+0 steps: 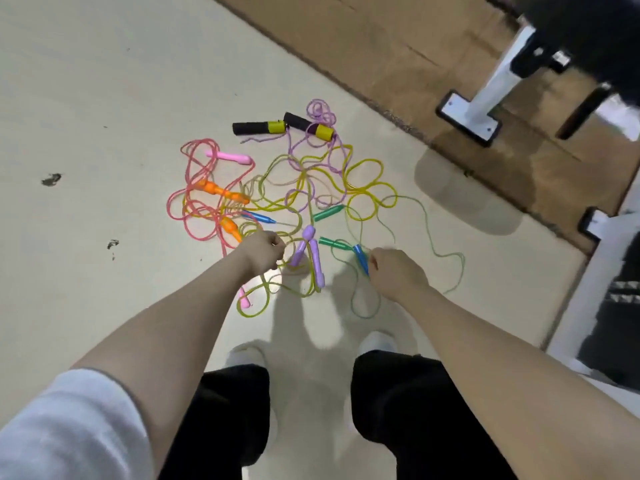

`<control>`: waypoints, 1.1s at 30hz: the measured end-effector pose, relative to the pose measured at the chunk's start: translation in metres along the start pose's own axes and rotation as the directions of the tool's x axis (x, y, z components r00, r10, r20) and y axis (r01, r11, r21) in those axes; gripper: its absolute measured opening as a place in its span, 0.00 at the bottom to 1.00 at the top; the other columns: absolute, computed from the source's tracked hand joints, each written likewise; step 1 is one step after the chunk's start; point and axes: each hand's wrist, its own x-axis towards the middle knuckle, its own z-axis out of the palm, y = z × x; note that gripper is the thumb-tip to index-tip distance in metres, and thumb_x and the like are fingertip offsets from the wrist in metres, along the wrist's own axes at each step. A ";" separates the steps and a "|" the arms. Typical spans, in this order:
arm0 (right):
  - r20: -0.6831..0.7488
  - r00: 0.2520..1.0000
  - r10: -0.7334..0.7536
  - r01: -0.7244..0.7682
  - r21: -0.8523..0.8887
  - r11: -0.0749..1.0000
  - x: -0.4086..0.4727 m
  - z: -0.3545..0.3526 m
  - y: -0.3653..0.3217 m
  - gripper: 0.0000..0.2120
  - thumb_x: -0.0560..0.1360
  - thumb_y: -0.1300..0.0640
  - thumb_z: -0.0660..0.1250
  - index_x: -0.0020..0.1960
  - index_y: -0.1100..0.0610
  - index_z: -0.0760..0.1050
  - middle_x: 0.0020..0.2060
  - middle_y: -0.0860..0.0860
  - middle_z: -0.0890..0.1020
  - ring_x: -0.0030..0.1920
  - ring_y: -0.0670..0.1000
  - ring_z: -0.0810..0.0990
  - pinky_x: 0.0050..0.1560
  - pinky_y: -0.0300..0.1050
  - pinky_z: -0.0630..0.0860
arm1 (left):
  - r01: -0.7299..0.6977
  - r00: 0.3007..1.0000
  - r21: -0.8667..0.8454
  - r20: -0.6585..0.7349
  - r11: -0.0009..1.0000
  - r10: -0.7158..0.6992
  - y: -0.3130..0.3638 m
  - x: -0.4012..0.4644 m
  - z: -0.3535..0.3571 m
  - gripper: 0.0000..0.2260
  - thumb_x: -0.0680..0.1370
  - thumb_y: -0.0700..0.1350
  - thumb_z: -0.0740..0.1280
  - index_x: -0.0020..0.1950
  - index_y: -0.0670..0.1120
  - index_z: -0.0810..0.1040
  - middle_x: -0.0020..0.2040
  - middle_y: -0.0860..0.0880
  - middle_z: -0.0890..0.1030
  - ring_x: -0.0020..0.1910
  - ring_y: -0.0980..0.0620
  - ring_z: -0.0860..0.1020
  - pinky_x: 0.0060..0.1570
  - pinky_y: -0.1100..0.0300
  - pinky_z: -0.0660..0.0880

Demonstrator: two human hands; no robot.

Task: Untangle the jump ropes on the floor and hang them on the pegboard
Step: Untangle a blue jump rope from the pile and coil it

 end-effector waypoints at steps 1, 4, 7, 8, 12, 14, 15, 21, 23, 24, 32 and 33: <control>0.014 1.000 -0.007 0.007 -0.022 1.000 0.031 0.024 0.007 0.10 0.78 0.59 0.53 0.52 0.58 0.72 0.49 0.56 0.77 0.47 0.57 0.75 0.43 0.45 0.68 | -0.002 1.000 0.013 -0.004 1.000 0.002 -0.015 0.029 0.010 0.05 0.78 0.39 0.58 0.47 0.41 0.73 0.45 0.42 0.77 0.37 0.47 0.75 0.34 0.61 0.69; 0.094 0.996 -0.004 0.012 -0.087 0.996 0.118 0.089 0.031 0.14 0.78 0.60 0.54 0.61 0.59 0.72 0.55 0.57 0.78 0.54 0.58 0.77 0.48 0.46 0.72 | -0.017 1.000 0.062 -0.004 0.998 0.017 -0.052 0.107 0.038 0.06 0.77 0.39 0.58 0.47 0.41 0.75 0.47 0.40 0.79 0.39 0.45 0.77 0.43 0.55 0.75; 0.125 0.989 0.082 -0.064 -0.143 0.988 0.180 0.129 0.059 0.17 0.78 0.55 0.54 0.65 0.55 0.71 0.57 0.56 0.78 0.55 0.58 0.77 0.47 0.45 0.70 | -0.044 0.999 0.181 -0.016 0.983 0.048 -0.071 0.165 0.058 0.09 0.78 0.40 0.59 0.51 0.39 0.77 0.49 0.40 0.82 0.46 0.41 0.79 0.49 0.53 0.75; 0.128 0.986 0.103 -0.080 -0.169 0.982 0.197 0.137 0.068 0.17 0.78 0.56 0.55 0.63 0.56 0.72 0.56 0.56 0.78 0.54 0.58 0.77 0.46 0.45 0.70 | -0.065 0.997 0.223 -0.020 0.973 0.072 -0.073 0.180 0.064 0.10 0.78 0.41 0.59 0.52 0.38 0.77 0.49 0.40 0.82 0.47 0.41 0.80 0.48 0.55 0.74; 0.237 0.964 0.120 -0.080 -0.171 0.982 0.230 0.143 0.080 0.16 0.77 0.61 0.60 0.64 0.63 0.71 0.59 0.59 0.76 0.58 0.58 0.75 0.53 0.46 0.71 | -0.115 0.986 0.240 -0.092 0.964 0.141 -0.072 0.211 0.083 0.11 0.78 0.41 0.58 0.52 0.38 0.77 0.50 0.40 0.81 0.51 0.41 0.78 0.51 0.55 0.73; 0.244 0.964 0.102 -0.101 -0.019 0.995 0.225 0.150 0.081 0.15 0.77 0.60 0.61 0.63 0.63 0.69 0.57 0.60 0.77 0.55 0.58 0.76 0.49 0.46 0.69 | -0.127 0.986 0.184 -0.085 0.975 0.144 -0.070 0.208 0.094 0.10 0.78 0.42 0.59 0.51 0.39 0.77 0.49 0.40 0.81 0.51 0.40 0.78 0.54 0.51 0.74; 0.214 0.972 0.092 -0.104 0.045 0.993 0.220 0.158 0.082 0.16 0.75 0.60 0.63 0.62 0.62 0.68 0.55 0.59 0.77 0.52 0.58 0.76 0.47 0.45 0.69 | -0.144 0.986 0.173 -0.055 0.974 0.155 -0.070 0.204 0.100 0.10 0.78 0.42 0.59 0.50 0.39 0.78 0.47 0.41 0.81 0.49 0.41 0.78 0.53 0.53 0.75; 0.009 0.998 0.055 -0.055 0.243 0.968 0.214 0.187 0.090 0.20 0.73 0.62 0.64 0.63 0.60 0.63 0.48 0.57 0.77 0.45 0.58 0.77 0.43 0.46 0.73 | -0.303 0.953 0.158 0.054 0.940 0.298 -0.066 0.201 0.124 0.07 0.78 0.38 0.58 0.50 0.46 0.75 0.41 0.53 0.78 0.41 0.53 0.75 0.43 0.65 0.69; -0.004 0.998 0.058 -0.049 0.473 0.880 0.218 0.161 0.076 0.19 0.74 0.60 0.61 0.64 0.57 0.62 0.45 0.55 0.76 0.38 0.55 0.76 0.40 0.45 0.71 | -0.339 0.940 0.140 0.010 0.930 0.341 -0.063 0.205 0.125 0.11 0.79 0.38 0.58 0.60 0.44 0.73 0.49 0.47 0.80 0.46 0.48 0.77 0.48 0.60 0.71; 0.017 0.997 0.071 -0.067 0.605 0.793 0.217 0.143 0.068 0.17 0.75 0.60 0.59 0.64 0.56 0.64 0.43 0.55 0.75 0.32 0.53 0.74 0.36 0.45 0.72 | -0.358 0.932 0.126 -0.010 0.925 0.362 -0.058 0.204 0.124 0.14 0.79 0.38 0.58 0.64 0.44 0.70 0.52 0.45 0.79 0.47 0.46 0.77 0.49 0.59 0.71; 0.310 0.840 -0.446 0.117 0.698 0.706 0.170 0.040 0.020 0.15 0.78 0.64 0.60 0.64 0.57 0.68 0.35 0.54 0.78 0.21 0.44 0.61 0.25 0.37 0.61 | -0.696 0.700 0.282 0.065 0.660 0.711 -0.028 0.182 0.111 0.33 0.69 0.52 0.65 0.73 0.50 0.62 0.65 0.50 0.71 0.64 0.50 0.69 0.64 0.56 0.65; 0.304 0.836 -0.458 0.137 0.691 0.710 0.168 0.037 0.015 0.13 0.78 0.62 0.60 0.62 0.60 0.69 0.33 0.53 0.78 0.21 0.44 0.62 0.26 0.38 0.62 | -0.701 0.707 0.227 0.093 0.676 0.701 -0.029 0.180 0.104 0.31 0.71 0.52 0.68 0.72 0.49 0.63 0.60 0.51 0.73 0.59 0.51 0.72 0.58 0.60 0.67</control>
